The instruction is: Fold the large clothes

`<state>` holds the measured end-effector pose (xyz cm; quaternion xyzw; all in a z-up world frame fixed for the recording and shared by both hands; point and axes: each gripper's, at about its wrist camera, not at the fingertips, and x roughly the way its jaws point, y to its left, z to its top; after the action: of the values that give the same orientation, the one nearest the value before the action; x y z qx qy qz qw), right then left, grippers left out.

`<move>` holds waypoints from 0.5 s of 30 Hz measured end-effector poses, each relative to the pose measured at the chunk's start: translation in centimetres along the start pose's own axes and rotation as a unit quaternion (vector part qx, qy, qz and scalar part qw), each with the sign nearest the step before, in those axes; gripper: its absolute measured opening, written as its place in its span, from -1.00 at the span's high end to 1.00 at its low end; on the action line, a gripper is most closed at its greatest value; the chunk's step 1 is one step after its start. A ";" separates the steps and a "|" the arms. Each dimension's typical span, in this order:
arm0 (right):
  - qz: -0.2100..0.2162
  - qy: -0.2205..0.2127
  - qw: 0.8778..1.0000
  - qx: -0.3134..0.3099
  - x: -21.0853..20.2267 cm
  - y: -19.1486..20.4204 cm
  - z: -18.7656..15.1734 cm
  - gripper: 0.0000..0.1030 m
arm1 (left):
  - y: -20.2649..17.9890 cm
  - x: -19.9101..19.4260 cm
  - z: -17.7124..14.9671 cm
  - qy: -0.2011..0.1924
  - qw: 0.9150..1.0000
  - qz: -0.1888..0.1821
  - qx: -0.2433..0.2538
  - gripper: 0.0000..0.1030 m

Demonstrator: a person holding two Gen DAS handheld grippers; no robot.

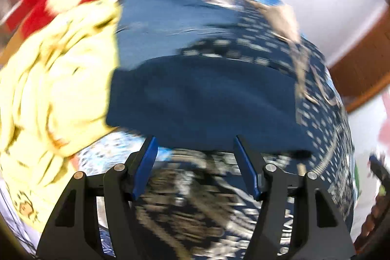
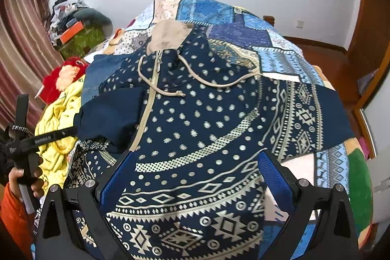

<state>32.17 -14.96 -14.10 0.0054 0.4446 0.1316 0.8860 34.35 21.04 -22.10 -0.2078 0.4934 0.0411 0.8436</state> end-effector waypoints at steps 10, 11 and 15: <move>-0.005 0.022 1.000 -0.002 2.5 1.4 0.3 -0.93 | 5.5 5.8 -0.9 0.041 0.994 -0.045 -0.092 -0.23; -0.006 0.023 1.000 -0.003 2.6 1.4 0.4 -0.93 | 5.4 6.3 -0.7 0.036 0.995 -0.035 -0.092 -0.23; -0.008 0.029 1.000 -0.006 3.1 1.5 0.3 -0.93 | 5.8 7.3 0.7 0.009 0.997 -0.001 -0.081 0.01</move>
<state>33.84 -12.78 -16.17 -0.0075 0.4693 0.1271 0.8738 37.02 25.59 -29.80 -0.2758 0.4964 0.0784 0.8194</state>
